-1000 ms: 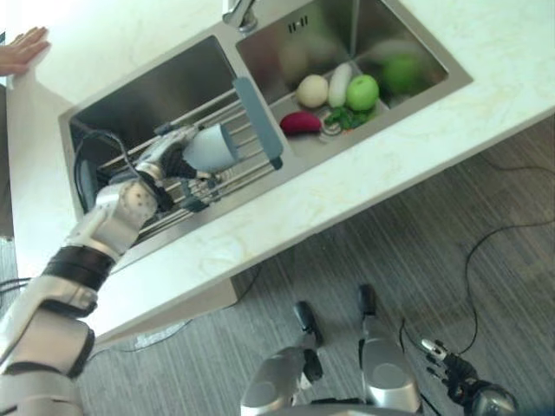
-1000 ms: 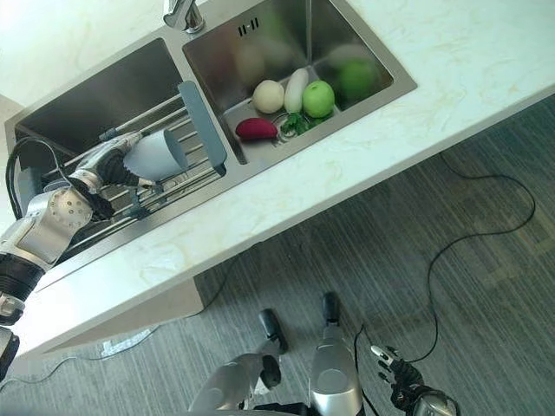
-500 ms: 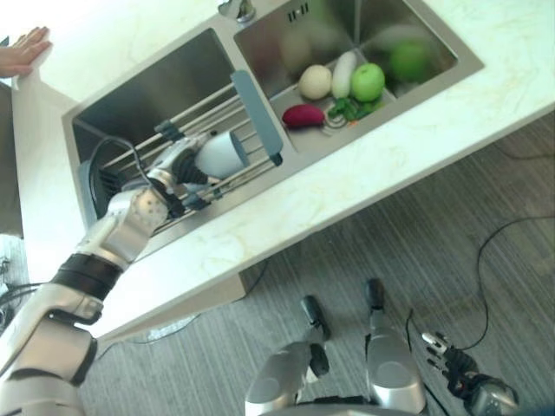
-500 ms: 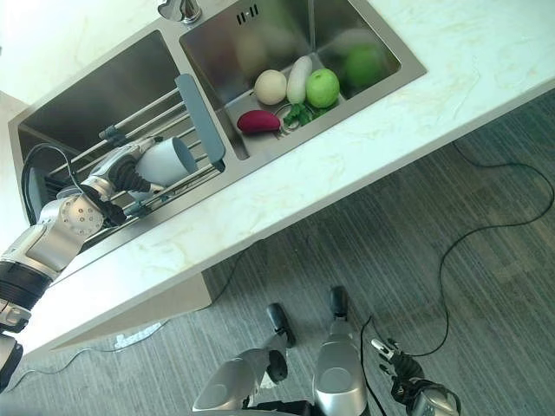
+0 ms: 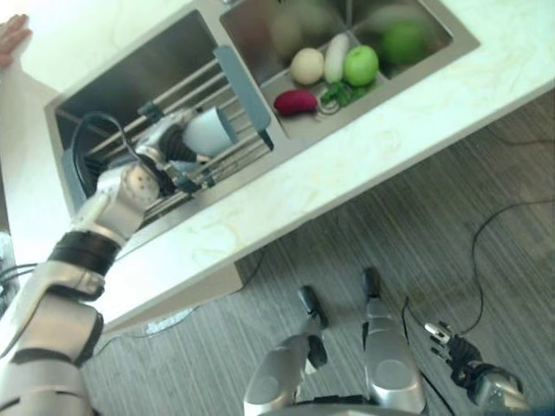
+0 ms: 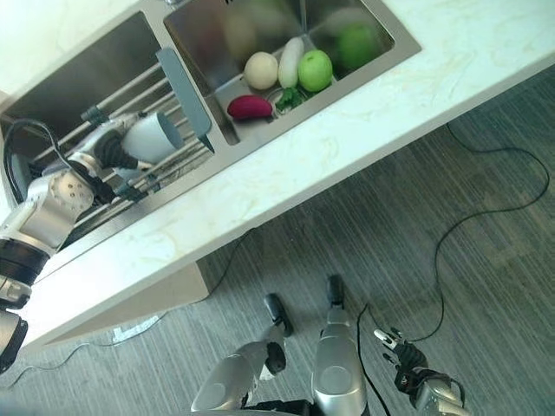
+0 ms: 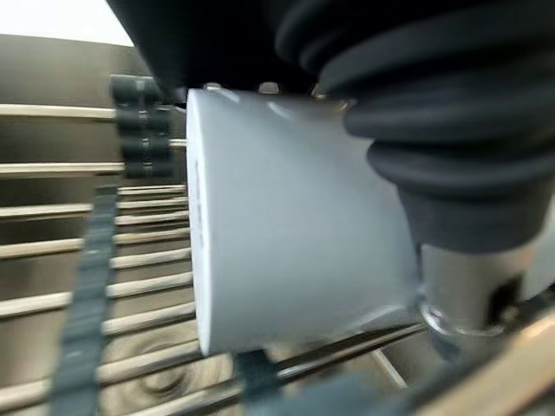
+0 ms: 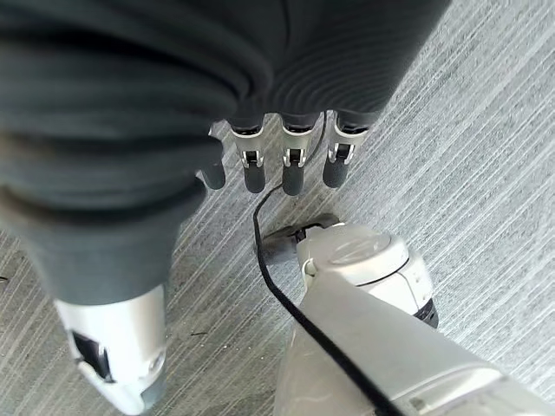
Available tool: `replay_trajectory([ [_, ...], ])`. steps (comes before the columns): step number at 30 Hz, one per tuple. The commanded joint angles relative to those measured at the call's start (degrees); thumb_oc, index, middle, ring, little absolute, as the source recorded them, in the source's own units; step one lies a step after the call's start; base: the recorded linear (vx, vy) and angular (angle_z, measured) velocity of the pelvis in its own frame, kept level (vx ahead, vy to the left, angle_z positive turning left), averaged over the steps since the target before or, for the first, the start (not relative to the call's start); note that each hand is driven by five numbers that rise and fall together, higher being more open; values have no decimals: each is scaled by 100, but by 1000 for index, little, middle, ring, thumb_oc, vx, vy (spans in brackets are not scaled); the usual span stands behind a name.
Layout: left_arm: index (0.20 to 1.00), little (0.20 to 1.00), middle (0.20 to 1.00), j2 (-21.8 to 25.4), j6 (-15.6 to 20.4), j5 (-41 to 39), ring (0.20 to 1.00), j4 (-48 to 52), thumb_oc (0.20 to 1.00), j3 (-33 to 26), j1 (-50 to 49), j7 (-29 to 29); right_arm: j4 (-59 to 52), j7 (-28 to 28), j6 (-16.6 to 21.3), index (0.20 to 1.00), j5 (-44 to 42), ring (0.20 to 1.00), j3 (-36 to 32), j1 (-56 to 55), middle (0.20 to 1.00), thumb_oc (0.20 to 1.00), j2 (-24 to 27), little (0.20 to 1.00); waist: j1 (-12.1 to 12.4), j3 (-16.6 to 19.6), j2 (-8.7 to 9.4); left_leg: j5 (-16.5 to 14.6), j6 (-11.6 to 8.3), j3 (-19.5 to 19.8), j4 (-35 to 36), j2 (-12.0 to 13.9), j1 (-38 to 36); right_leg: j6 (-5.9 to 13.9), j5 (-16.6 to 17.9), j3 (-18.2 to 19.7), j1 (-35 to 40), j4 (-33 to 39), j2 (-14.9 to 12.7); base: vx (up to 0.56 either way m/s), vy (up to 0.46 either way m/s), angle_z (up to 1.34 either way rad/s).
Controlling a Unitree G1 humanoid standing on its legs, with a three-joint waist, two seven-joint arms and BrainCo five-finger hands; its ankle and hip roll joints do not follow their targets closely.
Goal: Place the dishes in the dishwasher.
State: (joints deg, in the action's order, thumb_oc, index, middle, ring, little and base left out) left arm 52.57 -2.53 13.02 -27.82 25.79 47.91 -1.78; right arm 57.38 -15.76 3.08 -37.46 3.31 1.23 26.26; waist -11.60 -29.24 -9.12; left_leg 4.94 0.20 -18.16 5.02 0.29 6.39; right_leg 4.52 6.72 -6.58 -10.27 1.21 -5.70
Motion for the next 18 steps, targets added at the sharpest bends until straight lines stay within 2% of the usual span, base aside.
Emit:
replay_trajectory([
  [1, 200, 200, 200, -208, -206, 597, 200, -740, 200, 532, -231, -279, -178, -25, 64, 1000, -382, 1000, 83, -27, 1000, 1000, 17, 1000, -217, -18, 228, -582, -118, 260, -735, 163, 235, 481, -429, 277, -597, -837, -435, -58, -13, 0],
  [4, 200, 200, 200, -215, -197, 779, 200, -781, 200, 720, -85, -454, -230, -3, 125, 1000, -462, 1000, 124, 49, 1000, 1000, 41, 1000, -227, -55, 253, -562, -131, 235, -749, 188, 316, 486, -412, 276, -683, -848, -430, -29, -6, -2],
  [6, 200, 200, 200, -195, -64, 893, 200, -759, 200, 844, -21, -561, -258, 13, 158, 1000, -499, 1000, 128, 82, 1000, 1000, 54, 1000, -227, -55, 258, -549, -132, 227, -754, 196, 377, 485, -400, 274, -748, -856, -425, -16, -2, 0],
  [9, 200, 200, 200, -156, -201, 910, 200, -630, 200, 943, -24, -848, -333, 84, 173, 1000, -554, 1000, 112, 90, 1000, 1000, 81, 1000, -213, -55, 243, -547, -140, 233, -749, 194, 411, 494, -402, 249, -773, -854, -435, 0, 0, 0],
  [11, 200, 200, 200, -155, -166, 1094, 200, -616, 200, 1029, -16, -1075, -311, 83, 190, 1000, -574, 1000, 91, 121, 1000, 1000, 95, 1000, -209, -55, 235, -551, -137, 236, -738, 188, 397, 499, -395, 233, -757, -839, -445, 0, 0, 0],
  [15, 200, 200, 200, -80, -154, 1132, 200, -578, 200, 1095, -27, -761, -287, 88, 208, 1000, -585, 1000, 98, 143, 1000, 1000, 104, 1000, -201, -55, 214, -558, -139, 229, -725, 184, 339, 496, -407, 206, -695, -831, -456, 0, 0, 0],
  [16, 200, 200, 200, -28, -91, 1109, 200, -542, 200, 1054, -41, -448, -271, 94, 224, 1000, -559, 1000, 107, 125, 1000, 1000, 84, 1000, -195, -55, 213, -565, -145, 221, -713, 184, 272, 495, -422, 188, -621, -819, -465, 0, 0, 0],
  [18, 200, 200, 200, -1, -5, 1121, 200, -572, 200, 979, -43, -238, -227, 93, 248, 1000, -525, 1000, 102, 109, 1000, 1000, 57, 1000, -181, -23, 212, -570, -145, 223, -693, 178, 213, 490, -434, 171, -558, -807, -469, 0, 0, 0],
])
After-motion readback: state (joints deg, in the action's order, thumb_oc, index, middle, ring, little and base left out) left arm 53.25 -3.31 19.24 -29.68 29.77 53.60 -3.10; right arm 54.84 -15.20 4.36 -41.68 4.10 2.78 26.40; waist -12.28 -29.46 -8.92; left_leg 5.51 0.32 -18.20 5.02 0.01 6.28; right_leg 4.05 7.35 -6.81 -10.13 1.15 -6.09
